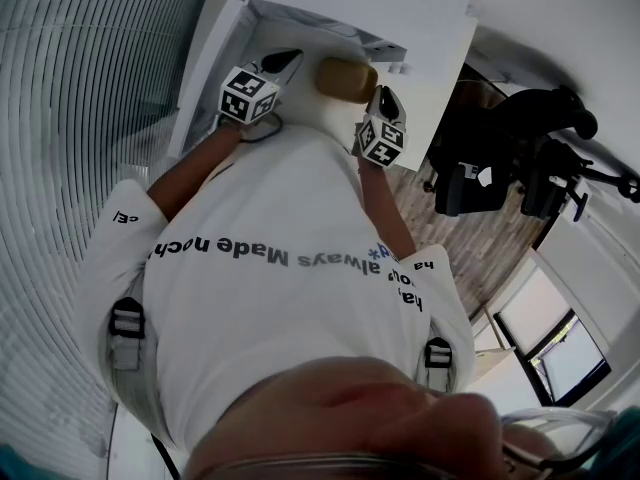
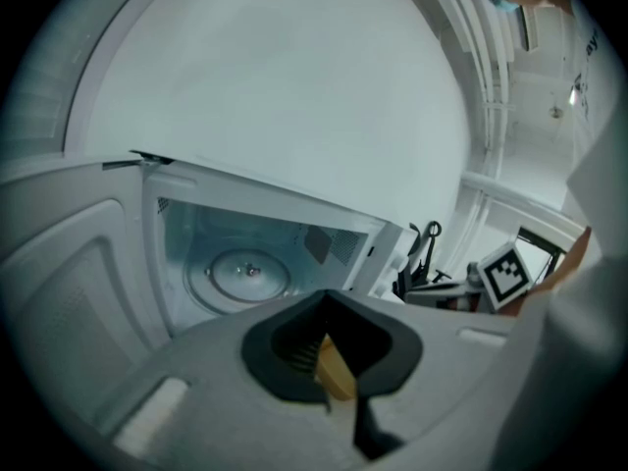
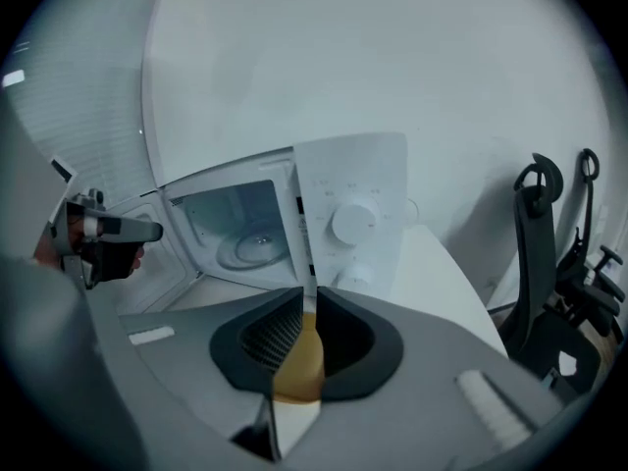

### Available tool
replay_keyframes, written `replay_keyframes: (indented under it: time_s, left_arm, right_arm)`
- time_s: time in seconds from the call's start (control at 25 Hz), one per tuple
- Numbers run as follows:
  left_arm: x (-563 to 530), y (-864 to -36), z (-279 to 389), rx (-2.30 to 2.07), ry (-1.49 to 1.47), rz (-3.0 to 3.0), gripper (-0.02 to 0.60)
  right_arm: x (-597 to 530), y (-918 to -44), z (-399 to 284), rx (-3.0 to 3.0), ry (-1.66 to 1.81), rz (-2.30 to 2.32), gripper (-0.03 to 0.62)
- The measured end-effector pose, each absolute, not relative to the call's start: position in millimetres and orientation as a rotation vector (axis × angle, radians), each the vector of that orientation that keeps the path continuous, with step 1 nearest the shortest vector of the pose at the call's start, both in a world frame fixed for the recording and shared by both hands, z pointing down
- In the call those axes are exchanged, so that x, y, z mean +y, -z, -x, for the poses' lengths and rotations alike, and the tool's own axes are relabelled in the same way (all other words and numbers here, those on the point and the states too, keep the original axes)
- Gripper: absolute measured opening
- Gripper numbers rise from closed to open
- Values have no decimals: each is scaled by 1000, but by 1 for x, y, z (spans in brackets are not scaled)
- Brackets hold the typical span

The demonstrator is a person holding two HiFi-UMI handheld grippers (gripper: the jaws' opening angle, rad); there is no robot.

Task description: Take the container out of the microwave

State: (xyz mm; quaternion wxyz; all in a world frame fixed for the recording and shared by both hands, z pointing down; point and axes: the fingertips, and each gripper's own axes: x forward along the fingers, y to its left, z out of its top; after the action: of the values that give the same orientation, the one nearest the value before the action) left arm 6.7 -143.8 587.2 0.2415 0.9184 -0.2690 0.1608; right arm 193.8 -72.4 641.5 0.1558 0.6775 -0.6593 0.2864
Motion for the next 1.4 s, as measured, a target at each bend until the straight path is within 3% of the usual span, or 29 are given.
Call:
replay_keyframes:
  time_s: [0.6,1.4]
  left_arm:
    - [-140,-562,3,-756,-371,-2540,3]
    - [-139,-518,3,-771,-264,-2599,3]
  right_arm:
    - [-90,-550,-131,-2182,-539,-1753,37]
    - [-100,-488,-89,-2379,-464,-1627,35]
